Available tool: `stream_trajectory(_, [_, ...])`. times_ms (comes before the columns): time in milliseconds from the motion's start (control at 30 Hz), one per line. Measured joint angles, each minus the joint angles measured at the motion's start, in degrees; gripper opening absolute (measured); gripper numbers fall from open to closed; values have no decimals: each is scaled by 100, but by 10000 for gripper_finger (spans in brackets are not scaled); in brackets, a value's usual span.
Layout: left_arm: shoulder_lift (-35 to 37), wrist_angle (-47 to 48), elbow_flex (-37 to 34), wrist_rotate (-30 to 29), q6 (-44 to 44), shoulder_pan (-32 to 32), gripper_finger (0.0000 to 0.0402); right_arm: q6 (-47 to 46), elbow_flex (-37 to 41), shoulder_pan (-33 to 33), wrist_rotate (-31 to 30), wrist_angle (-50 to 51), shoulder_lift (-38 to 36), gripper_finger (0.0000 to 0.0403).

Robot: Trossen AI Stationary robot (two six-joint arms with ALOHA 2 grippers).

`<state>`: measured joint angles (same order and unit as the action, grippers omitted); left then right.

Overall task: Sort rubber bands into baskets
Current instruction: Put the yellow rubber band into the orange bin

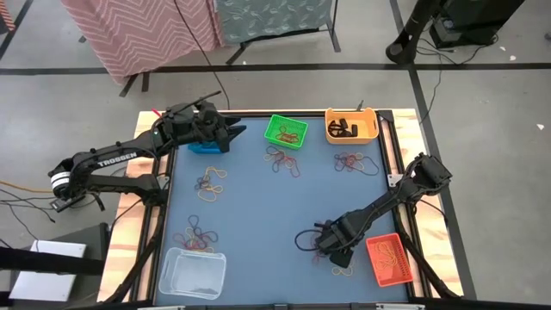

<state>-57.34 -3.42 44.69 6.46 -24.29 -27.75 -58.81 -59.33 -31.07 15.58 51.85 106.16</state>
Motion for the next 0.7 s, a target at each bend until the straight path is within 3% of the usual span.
stream_trajectory(133, [0,0,0,0,0,-1,253,51,13,36,-77,206,16,150])
stream_trajectory(267, [0,-71,0,0,0,0,253,58,44,130,-298,463,-69,25])
stream_trajectory(467, [0,-698,-2,0,-2,0,253,-39,67,552,-1345,1455,-852,6])
stream_trajectory(700, [2,-1083,-2,0,-2,-2,253,-695,63,1112,-2265,2517,-2676,3])
